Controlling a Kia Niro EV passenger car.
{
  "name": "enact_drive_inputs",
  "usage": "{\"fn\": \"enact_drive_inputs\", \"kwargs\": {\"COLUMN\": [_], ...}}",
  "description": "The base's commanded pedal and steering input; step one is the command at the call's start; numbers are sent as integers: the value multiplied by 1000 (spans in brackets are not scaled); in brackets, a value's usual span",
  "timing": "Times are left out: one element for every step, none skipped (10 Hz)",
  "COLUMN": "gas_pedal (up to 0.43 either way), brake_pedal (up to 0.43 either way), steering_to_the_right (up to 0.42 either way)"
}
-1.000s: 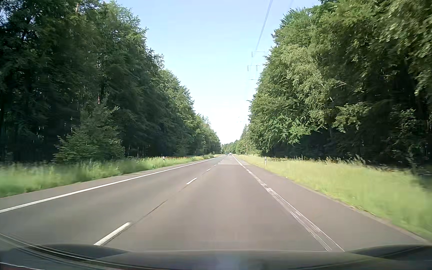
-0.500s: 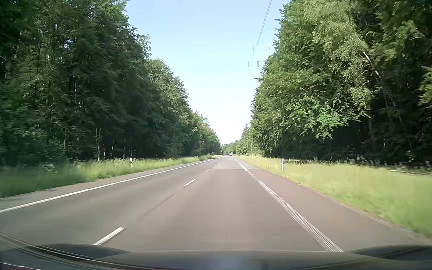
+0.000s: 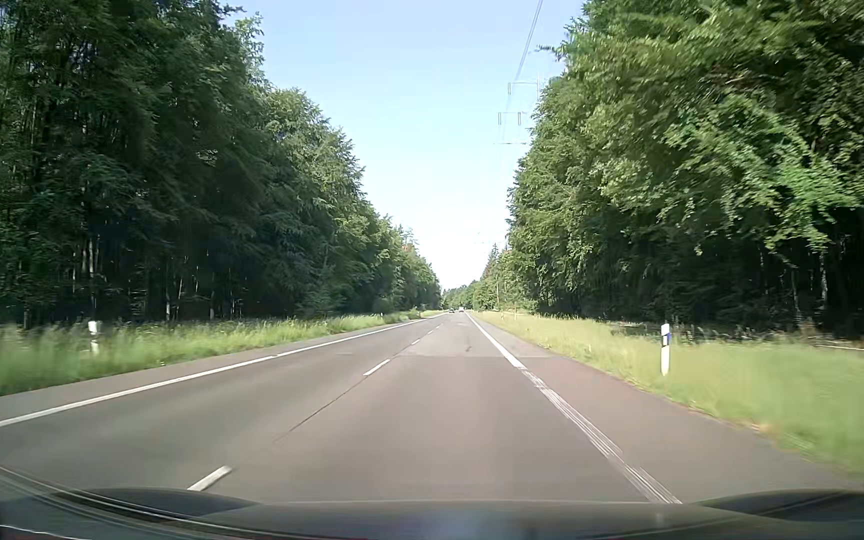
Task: Follow the waypoints while adhering to traffic rules and regulations
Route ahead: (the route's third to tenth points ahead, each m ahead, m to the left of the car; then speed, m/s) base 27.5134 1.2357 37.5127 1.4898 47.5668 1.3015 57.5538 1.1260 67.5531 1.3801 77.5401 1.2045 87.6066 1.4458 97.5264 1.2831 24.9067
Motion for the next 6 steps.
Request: {"fn": "enact_drive_inputs", "kwargs": {"gas_pedal": [209, 209, 209, 209, 209, 209], "brake_pedal": [30, 30, 30, 30, 30, 30], "steering_to_the_right": [0, 0, 0, 0, 0, 0]}}
